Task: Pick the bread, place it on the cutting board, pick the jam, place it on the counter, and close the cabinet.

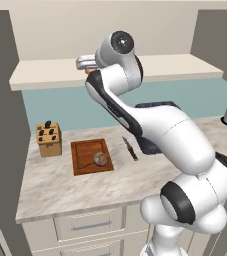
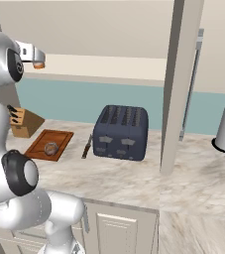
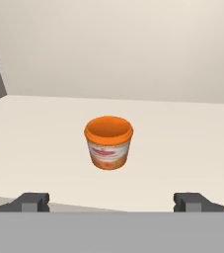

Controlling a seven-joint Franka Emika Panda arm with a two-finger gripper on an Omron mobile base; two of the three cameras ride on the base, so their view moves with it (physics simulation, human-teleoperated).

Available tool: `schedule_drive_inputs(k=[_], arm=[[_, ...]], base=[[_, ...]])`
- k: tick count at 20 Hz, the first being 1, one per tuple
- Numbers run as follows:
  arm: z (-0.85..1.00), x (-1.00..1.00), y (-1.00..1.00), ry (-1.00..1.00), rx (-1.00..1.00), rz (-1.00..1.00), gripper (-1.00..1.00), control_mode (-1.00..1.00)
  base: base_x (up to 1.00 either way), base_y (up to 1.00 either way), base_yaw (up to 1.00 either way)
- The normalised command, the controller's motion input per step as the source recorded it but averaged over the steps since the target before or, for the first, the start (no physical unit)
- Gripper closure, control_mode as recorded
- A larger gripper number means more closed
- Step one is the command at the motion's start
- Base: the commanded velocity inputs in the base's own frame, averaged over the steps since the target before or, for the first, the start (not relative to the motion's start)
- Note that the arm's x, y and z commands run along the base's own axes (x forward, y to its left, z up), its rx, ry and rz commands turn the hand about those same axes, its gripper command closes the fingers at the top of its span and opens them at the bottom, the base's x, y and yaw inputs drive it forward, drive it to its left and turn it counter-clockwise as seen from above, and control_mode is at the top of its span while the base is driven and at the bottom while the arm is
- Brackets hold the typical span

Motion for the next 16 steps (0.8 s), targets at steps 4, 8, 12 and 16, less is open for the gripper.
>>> schedule_drive_inputs(k=[4,8,12,16], arm=[[0.0,0.14,0.07,0.0,0.0,0.0,-1.0,-1.0],[0.0,0.06,0.08,0.0,0.0,0.0,-1.0,-1.0],[0.0,0.12,0.09,0.0,0.0,0.0,-1.0,-1.0],[0.0,0.12,0.04,0.0,0.0,0.0,-1.0,-1.0]], base=[[0.0,0.0,0.0],[0.0,0.0,0.0],[0.0,0.0,0.0],[0.0,0.0,0.0]])
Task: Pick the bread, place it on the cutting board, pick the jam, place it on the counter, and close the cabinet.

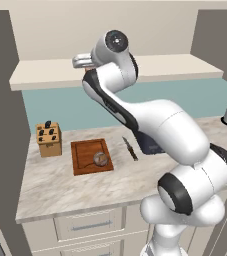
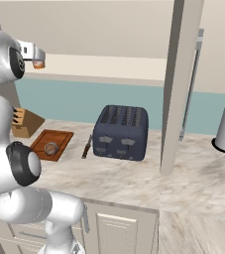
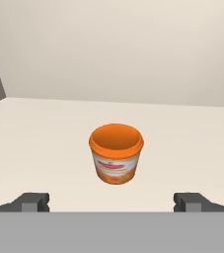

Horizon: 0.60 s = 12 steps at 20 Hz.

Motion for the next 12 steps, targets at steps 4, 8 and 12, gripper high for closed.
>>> schedule_drive_inputs(k=[4,8,12], arm=[[0.0,0.15,0.02,0.0,0.0,0.0,-1.0,-1.0],[0.0,0.14,0.0,0.0,0.0,0.0,-1.0,-1.0],[0.0,0.16,0.0,0.0,0.0,0.0,-1.0,-1.0]], base=[[0.0,0.0,0.0],[0.0,0.0,0.0],[0.0,0.0,0.0]])
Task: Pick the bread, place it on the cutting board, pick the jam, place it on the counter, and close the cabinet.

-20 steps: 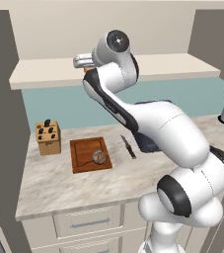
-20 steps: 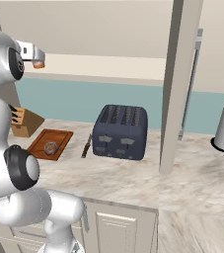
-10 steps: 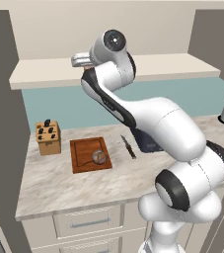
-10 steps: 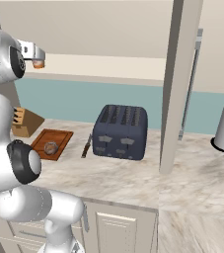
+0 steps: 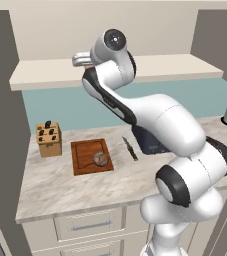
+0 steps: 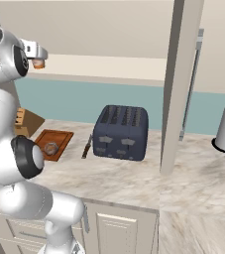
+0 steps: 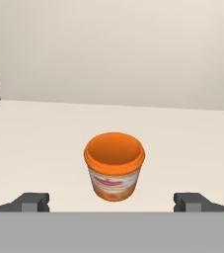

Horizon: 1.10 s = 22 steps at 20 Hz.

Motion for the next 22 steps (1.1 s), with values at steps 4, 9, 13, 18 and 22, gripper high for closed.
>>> schedule_drive_inputs(k=[4,9,13,18,22], arm=[[0.0,0.13,0.0,0.0,0.0,0.0,-1.0,-1.0],[0.0,0.1,0.01,0.0,0.0,0.0,-1.0,-1.0],[0.0,0.11,0.04,0.0,0.0,0.0,-1.0,-1.0],[-0.04,0.1,0.03,0.0,0.0,0.0,-1.0,-1.0],[-0.06,0.06,0.0,0.0,0.0,0.0,-1.0,-1.0]], base=[[0.0,0.0,0.0],[0.0,0.0,0.0],[0.0,0.0,0.0],[0.0,0.0,0.0],[0.0,0.0,0.0]])
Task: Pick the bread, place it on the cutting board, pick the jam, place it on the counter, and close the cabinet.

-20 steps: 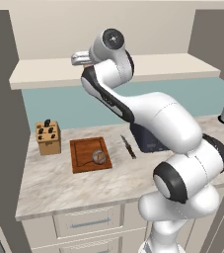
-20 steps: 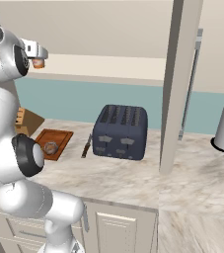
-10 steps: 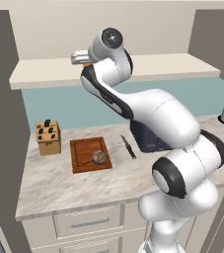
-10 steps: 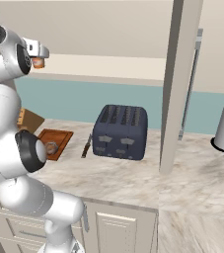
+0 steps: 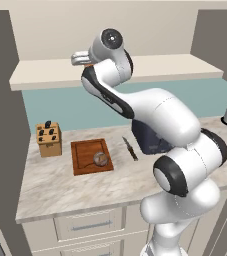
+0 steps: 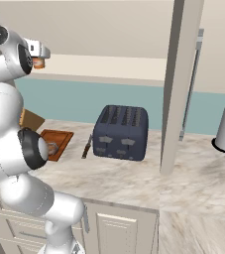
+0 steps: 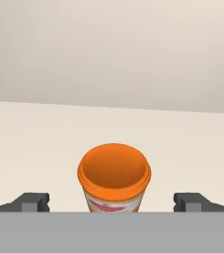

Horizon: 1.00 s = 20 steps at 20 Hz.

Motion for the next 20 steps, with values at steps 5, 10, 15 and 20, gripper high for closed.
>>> schedule_drive_inputs(k=[5,10,15,20], arm=[[-0.11,0.01,0.0,0.0,0.0,0.0,-1.0,-1.0],[-0.06,0.03,0.0,0.0,0.0,0.0,-1.0,-1.0],[-0.01,0.13,0.01,0.0,0.0,0.0,-1.0,-1.0],[0.0,0.13,0.02,0.0,0.0,0.0,-1.0,-1.0]], base=[[0.0,0.0,0.0],[0.0,0.0,0.0],[0.0,0.0,0.0],[0.0,0.0,0.0]])
